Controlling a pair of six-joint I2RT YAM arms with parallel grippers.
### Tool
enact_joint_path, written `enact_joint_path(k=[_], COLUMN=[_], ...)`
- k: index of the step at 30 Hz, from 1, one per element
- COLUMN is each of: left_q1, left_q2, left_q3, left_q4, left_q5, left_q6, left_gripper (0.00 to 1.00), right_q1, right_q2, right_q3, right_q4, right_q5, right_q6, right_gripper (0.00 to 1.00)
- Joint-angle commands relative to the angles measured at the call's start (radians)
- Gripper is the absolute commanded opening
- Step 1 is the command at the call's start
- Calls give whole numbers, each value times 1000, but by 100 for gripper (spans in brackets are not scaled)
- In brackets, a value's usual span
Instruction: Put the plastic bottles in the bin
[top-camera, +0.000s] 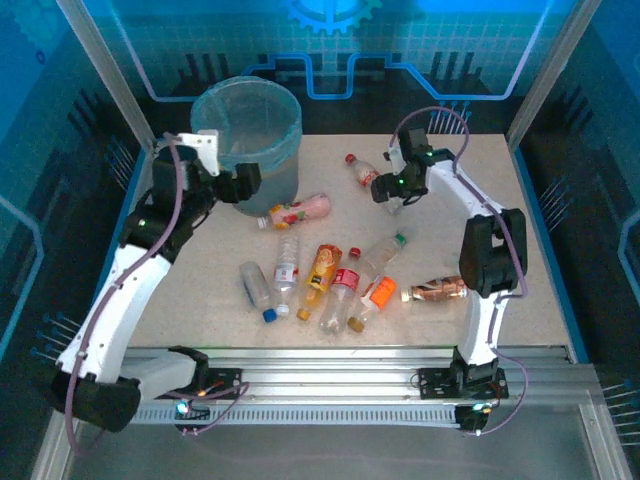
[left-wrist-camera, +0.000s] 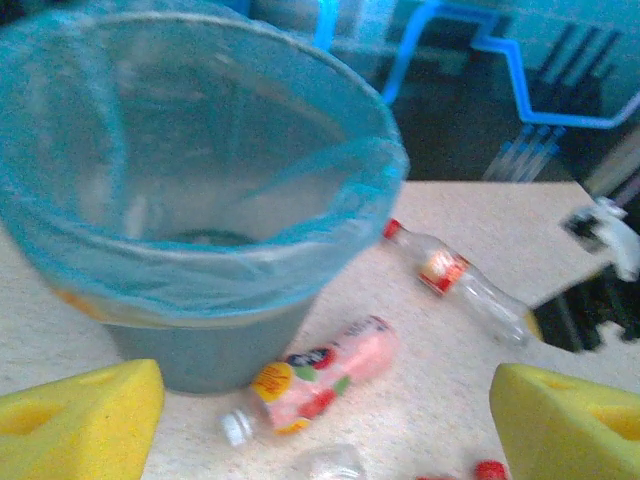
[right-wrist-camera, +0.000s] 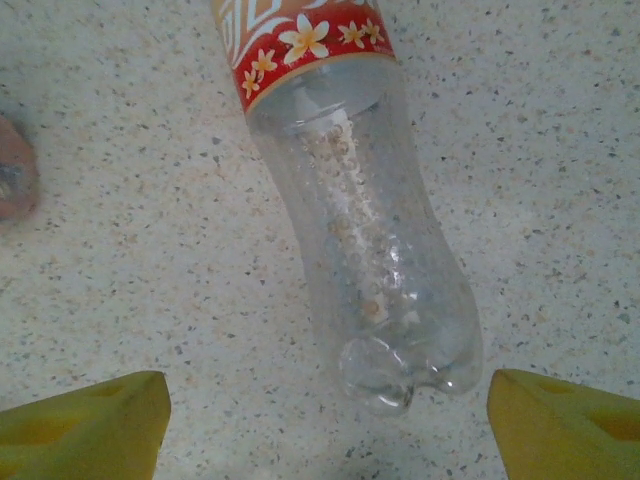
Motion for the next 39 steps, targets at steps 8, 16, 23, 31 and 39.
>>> enact_joint_path(k=[8, 16, 23, 31, 39], left_q1=[-126, -172, -182, -184, -182], left_q2=[186, 290, 327, 306, 274], left_q3=[205, 295, 321, 313, 326], left_q4=[-119, -168, -166, -146, -111], left_q5=[98, 138, 171, 157, 167], left_q6=[-32, -33, -45, -53, -70], left_gripper=[84, 84, 85, 85, 85], right_q1=[14, 15, 15, 14, 14], right_q2=[166, 268, 311, 279, 39], right_q3=[170, 258, 285, 258, 64], right_q4=[-130, -168, -189, -198, -112], right_q5=[88, 79, 76, 60, 47], right_q6=[-61, -99, -120, -133, -84], right_gripper=[85, 79, 75, 56, 49])
